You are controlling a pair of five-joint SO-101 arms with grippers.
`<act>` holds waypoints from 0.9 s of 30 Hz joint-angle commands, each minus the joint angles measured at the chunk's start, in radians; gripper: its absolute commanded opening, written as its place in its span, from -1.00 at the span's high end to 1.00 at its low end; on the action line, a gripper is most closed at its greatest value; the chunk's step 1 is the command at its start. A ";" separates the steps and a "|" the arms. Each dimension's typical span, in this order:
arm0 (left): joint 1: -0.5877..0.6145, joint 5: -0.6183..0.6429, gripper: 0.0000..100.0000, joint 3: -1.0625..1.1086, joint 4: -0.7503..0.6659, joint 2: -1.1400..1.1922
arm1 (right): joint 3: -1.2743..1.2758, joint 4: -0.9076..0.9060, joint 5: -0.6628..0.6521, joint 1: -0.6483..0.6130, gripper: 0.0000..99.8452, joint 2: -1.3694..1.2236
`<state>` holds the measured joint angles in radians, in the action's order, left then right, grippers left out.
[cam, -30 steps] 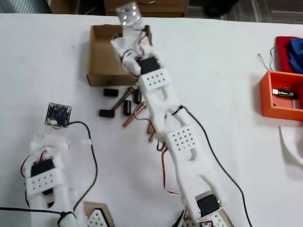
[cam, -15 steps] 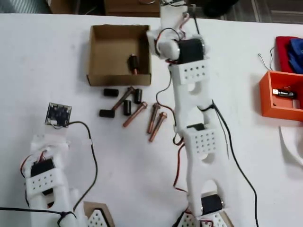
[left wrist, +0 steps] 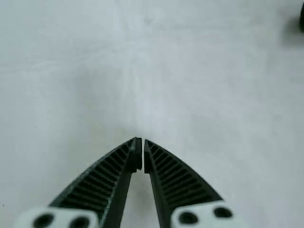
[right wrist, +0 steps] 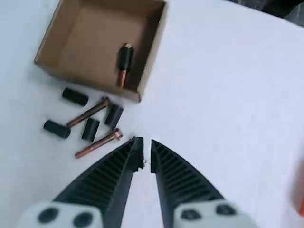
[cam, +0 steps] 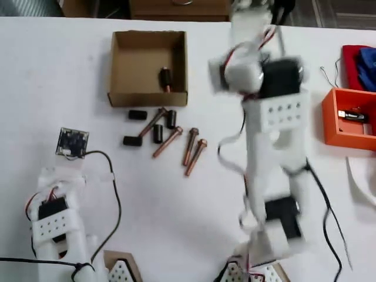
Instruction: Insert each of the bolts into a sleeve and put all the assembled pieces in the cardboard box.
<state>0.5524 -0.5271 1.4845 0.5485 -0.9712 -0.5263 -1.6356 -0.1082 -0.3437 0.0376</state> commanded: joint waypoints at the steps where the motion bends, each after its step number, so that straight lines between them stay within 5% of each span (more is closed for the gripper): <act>1: -0.005 -0.006 0.92 -0.004 -0.018 -0.009 | 0.582 0.320 -0.005 -0.116 0.96 0.159; 7: 0.121 0.094 0.92 -0.035 -0.038 -0.009 | 0.879 0.665 0.003 -0.298 0.67 0.082; 13: 0.285 0.301 0.92 -0.062 -0.064 -0.006 | 0.810 0.777 0.005 -0.326 0.73 -0.117; 27: 0.275 0.301 0.92 -0.058 -0.069 -0.003 | 0.180 0.504 0.152 -0.305 0.71 -0.676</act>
<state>0.8286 -0.2325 1.4722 0.4948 -0.9712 -0.1933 -1.0710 0.0361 -0.6659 -0.5762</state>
